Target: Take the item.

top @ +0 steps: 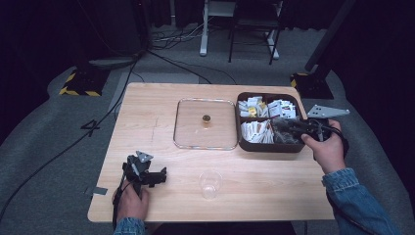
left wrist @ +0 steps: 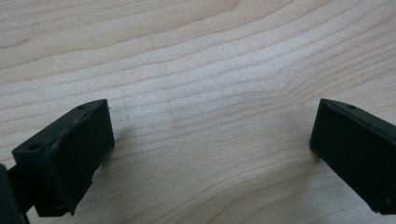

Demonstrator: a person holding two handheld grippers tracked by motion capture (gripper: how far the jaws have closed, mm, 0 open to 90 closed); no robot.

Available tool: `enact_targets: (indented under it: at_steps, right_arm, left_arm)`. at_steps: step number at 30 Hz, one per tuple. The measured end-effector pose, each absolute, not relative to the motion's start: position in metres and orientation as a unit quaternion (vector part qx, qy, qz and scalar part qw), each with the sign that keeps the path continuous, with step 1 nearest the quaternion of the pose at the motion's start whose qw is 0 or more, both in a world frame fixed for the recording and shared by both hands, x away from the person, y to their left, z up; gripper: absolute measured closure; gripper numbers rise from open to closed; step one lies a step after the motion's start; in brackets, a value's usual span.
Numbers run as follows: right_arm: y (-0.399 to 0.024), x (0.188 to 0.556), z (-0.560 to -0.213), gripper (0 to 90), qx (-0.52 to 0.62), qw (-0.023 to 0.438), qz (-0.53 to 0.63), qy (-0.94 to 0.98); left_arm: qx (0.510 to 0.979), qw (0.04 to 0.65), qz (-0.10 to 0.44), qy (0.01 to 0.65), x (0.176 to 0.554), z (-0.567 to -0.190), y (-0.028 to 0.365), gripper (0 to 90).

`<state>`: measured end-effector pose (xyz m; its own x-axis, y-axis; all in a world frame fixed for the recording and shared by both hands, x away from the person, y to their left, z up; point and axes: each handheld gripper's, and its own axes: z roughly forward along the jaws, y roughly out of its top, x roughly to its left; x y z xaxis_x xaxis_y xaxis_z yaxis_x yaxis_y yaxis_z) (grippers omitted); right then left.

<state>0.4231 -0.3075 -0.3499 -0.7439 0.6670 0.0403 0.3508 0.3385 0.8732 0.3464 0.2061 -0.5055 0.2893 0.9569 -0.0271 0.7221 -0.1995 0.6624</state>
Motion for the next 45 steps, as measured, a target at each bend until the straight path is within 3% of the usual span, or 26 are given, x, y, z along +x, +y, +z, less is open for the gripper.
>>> enact_targets:
  at_steps: [22, 45]
  right_arm:
    - [-0.217, 0.379, -0.325, 75.1, 0.224, 0.098, 0.508, 0.826]
    - [-0.161, 0.355, -0.343, 74.8, 0.170, 0.058, 0.500, 0.848]
  left_arm:
    - [0.748, 0.292, 0.201, 0.561, 0.346, -0.506, 0.206, 0.0]
    - [0.746, 0.292, 0.201, 0.563, 0.347, -0.506, 0.205, 0.0]
